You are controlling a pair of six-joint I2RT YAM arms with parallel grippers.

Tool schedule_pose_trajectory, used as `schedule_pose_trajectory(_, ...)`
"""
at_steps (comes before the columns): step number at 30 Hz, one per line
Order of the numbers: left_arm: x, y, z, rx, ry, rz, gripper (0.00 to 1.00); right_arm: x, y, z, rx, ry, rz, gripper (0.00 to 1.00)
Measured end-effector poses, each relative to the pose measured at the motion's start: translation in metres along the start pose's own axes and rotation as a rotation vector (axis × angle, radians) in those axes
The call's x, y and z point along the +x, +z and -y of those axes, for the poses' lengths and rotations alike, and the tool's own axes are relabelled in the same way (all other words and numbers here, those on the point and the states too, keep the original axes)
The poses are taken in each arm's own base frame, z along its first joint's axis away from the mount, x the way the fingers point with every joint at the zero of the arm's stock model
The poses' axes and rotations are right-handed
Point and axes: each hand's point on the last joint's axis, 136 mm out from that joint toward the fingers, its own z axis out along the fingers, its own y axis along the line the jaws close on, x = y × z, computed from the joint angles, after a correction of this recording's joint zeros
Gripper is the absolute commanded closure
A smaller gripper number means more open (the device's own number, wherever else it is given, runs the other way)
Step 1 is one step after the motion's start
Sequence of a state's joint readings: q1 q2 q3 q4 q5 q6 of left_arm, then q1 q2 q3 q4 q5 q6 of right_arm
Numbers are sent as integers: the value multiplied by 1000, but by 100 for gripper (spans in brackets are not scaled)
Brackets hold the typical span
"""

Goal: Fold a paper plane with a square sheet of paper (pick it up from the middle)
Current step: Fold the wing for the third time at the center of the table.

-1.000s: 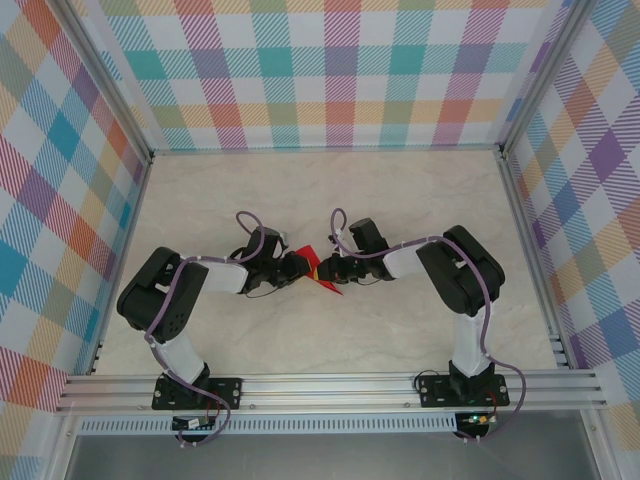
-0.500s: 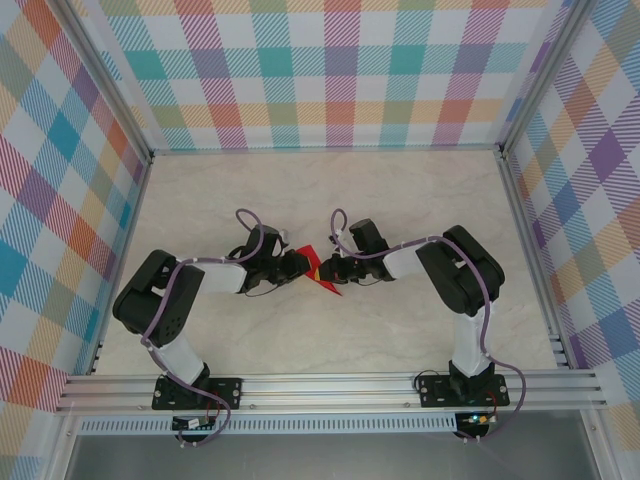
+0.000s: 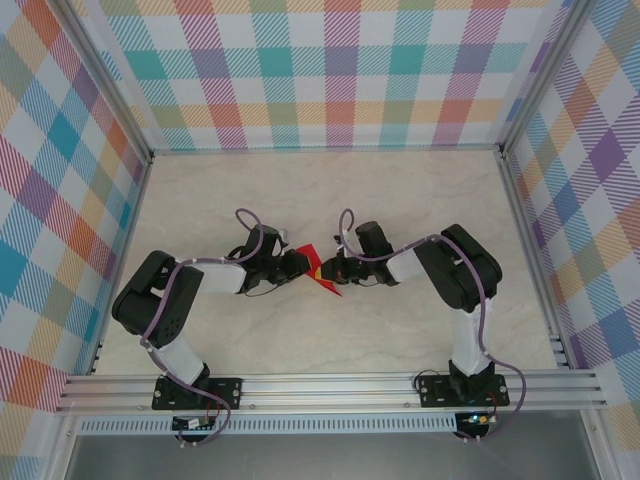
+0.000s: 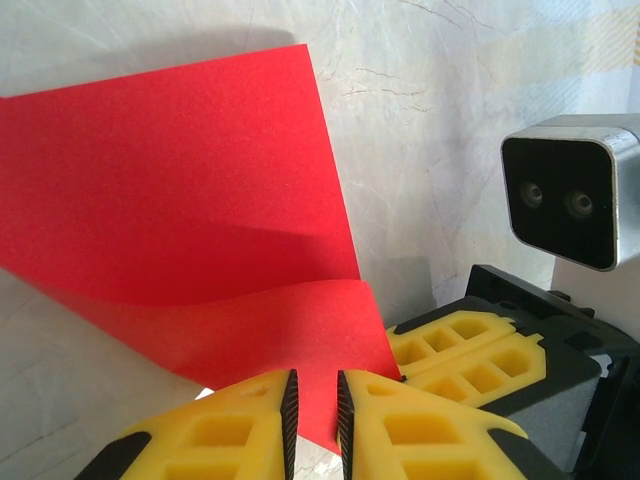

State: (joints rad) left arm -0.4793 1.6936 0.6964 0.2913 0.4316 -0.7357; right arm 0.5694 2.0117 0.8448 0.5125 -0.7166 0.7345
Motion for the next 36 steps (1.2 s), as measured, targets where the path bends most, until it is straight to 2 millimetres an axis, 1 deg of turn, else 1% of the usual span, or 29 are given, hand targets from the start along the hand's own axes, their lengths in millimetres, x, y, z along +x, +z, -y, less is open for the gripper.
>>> schedule_pose_trajectory(12,-4,0,5,22,12,16,79,-2,-3,1,-37,73,24,100)
schedule_pose_trajectory(20,-1,0,2,24,14,17,80,-3,-4,2,-44,89,33,100)
schedule_pose_trajectory(21,-1,0,2,24,14,17,80,-3,-4,2,-44,87,34,99)
schedule_pose_trajectory(29,1,6,-4,7,4,3,81,-2,-7,-2,-26,11,21,83)
schedule_pose_trajectory(36,-2,11,-3,7,5,2,83,-3,-10,-3,16,-37,-5,81)
